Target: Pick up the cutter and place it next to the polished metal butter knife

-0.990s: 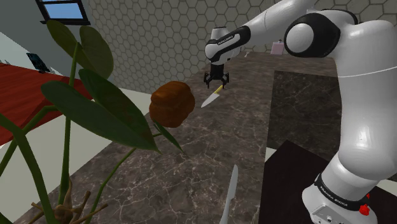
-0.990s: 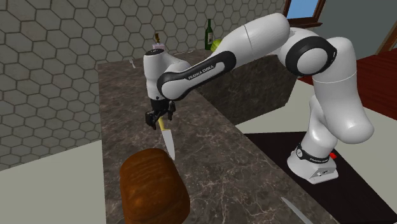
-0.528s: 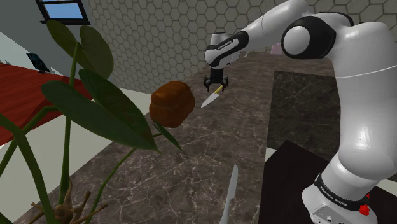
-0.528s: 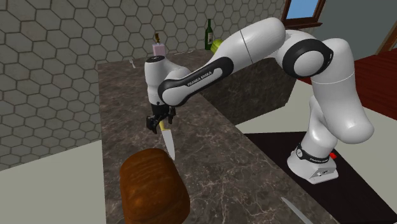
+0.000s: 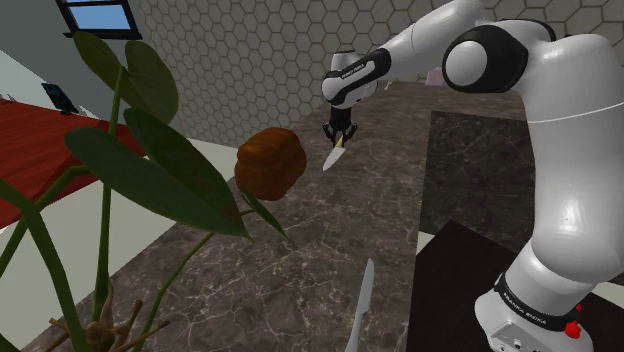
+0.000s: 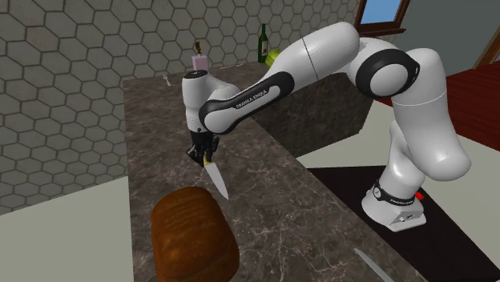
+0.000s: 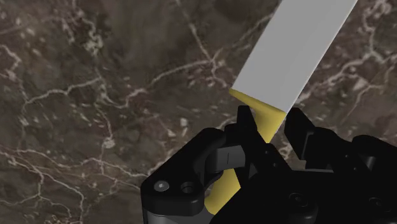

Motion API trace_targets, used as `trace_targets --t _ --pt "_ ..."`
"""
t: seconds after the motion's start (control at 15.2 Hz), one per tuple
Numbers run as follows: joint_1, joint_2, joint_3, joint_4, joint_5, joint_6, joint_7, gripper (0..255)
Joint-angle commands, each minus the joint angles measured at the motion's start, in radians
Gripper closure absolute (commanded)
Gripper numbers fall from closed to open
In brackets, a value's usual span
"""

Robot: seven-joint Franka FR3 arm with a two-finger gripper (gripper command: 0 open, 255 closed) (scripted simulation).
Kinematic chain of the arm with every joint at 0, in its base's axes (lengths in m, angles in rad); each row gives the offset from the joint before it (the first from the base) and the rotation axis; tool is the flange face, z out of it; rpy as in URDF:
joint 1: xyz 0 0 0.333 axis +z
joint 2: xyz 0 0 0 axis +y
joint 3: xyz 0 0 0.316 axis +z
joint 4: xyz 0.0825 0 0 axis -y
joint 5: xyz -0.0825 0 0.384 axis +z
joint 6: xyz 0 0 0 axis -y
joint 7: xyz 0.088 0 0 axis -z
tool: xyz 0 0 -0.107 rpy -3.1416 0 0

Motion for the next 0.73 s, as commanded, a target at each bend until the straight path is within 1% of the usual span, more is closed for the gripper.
trace_targets --t 0.0,0.33,0.66 --pt "0.0 0.0 0.0 -0.001 0.0 0.0 0.0 255" --pt "0.0 0.0 0.0 0.0 0.0 0.0 0.0 255" --pt "0.0 -0.025 -0.001 0.028 -0.002 -0.054 0.0 255"
